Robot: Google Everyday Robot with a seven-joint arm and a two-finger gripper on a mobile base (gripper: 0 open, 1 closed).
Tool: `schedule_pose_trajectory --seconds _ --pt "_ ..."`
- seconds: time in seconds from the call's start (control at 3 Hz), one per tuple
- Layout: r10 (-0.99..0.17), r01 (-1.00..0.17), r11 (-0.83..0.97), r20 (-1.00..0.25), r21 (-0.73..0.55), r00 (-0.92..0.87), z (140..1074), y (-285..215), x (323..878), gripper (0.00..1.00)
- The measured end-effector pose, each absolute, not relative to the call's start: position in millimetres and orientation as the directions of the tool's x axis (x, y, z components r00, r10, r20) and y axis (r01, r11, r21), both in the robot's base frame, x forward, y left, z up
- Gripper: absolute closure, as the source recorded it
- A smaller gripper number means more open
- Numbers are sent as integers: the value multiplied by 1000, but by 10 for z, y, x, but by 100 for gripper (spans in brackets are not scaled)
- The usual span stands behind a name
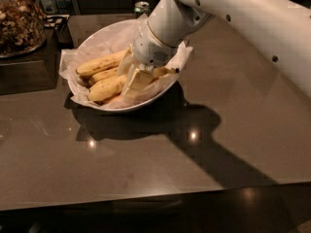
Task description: Pick banana from white bowl
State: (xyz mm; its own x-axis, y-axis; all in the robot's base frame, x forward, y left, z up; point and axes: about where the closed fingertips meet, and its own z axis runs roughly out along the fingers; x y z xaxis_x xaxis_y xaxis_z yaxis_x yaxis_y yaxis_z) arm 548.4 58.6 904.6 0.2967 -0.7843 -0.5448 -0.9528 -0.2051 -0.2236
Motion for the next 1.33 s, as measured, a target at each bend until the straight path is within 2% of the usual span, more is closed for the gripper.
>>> schedule_pose_trajectory --seconds 0.33,1.0,1.33 --pt "-784 -953 -205 -545 -224 297 9062 585 5485 100" --pt "-825 -936 -118 -492 -330 278 9339 295 5528 100" --pt "-797 -908 -123 -506 -400 330 9752 182 5443 100"
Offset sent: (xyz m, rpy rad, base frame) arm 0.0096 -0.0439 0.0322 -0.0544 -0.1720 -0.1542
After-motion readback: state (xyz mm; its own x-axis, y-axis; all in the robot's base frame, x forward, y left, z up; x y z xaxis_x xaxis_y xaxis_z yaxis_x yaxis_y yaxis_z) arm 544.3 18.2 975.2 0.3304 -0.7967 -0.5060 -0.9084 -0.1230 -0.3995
